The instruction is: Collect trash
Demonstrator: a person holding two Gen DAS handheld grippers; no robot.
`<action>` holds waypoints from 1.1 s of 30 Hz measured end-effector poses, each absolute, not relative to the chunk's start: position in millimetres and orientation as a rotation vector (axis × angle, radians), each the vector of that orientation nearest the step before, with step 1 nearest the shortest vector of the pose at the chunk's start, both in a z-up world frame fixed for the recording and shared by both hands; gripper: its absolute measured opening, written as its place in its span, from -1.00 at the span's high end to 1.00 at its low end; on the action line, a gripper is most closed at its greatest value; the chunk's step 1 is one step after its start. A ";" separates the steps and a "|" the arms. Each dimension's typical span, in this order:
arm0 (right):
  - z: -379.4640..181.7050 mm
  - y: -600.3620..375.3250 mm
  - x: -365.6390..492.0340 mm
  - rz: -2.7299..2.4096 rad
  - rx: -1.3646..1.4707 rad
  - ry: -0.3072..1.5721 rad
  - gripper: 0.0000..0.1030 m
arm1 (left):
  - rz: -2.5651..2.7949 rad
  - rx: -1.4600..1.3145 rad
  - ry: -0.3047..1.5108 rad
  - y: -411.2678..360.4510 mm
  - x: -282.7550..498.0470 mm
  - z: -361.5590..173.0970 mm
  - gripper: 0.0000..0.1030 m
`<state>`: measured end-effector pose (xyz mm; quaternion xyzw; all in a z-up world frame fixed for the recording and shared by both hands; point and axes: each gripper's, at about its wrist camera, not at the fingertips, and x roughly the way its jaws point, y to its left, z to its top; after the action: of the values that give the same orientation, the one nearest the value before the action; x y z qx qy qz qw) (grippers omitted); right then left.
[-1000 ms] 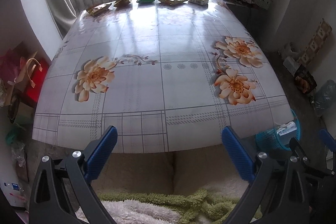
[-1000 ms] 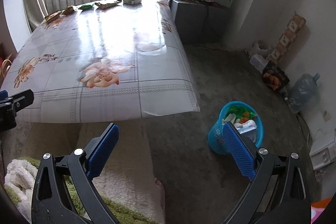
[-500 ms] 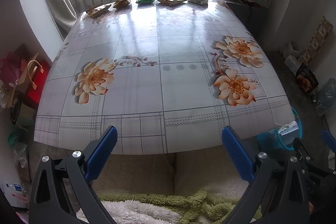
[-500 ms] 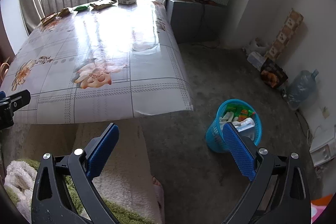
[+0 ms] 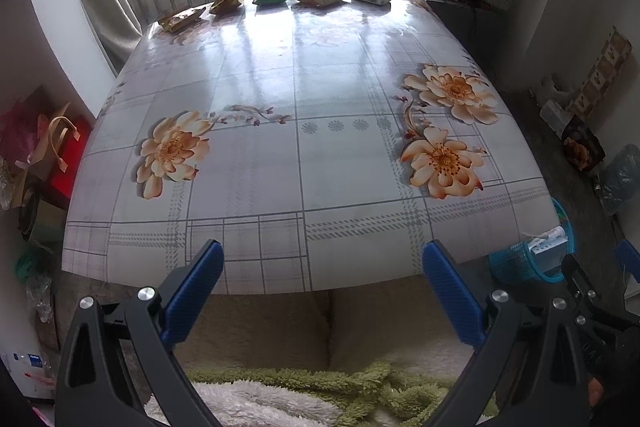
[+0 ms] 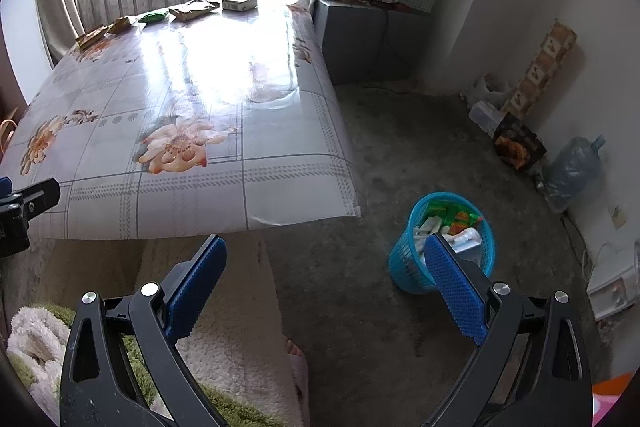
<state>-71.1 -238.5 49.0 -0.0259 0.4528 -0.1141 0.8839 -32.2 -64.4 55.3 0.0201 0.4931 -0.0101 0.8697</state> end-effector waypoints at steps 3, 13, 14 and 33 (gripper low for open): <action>48.8 -238.8 -70.9 -0.237 -0.054 0.945 -0.85 | -0.028 0.043 1.036 -67.1 -31.9 55.6 -0.89; 49.5 -243.9 -69.7 -0.238 -0.043 0.951 -0.85 | -0.048 0.048 1.026 -76.1 -33.5 60.0 -0.89; 49.5 -244.4 -70.1 -0.241 -0.042 0.950 -0.85 | -0.048 0.048 1.029 -76.1 -33.4 59.8 -0.89; 49.7 -255.1 -72.8 -0.278 -0.042 0.948 -0.85 | -0.004 0.013 1.024 -63.7 -29.6 62.3 -0.89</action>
<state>-72.8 -255.1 49.7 -0.0204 0.4551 -0.1332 0.8802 -29.6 -63.7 62.3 0.0064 0.4900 -0.0021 0.8717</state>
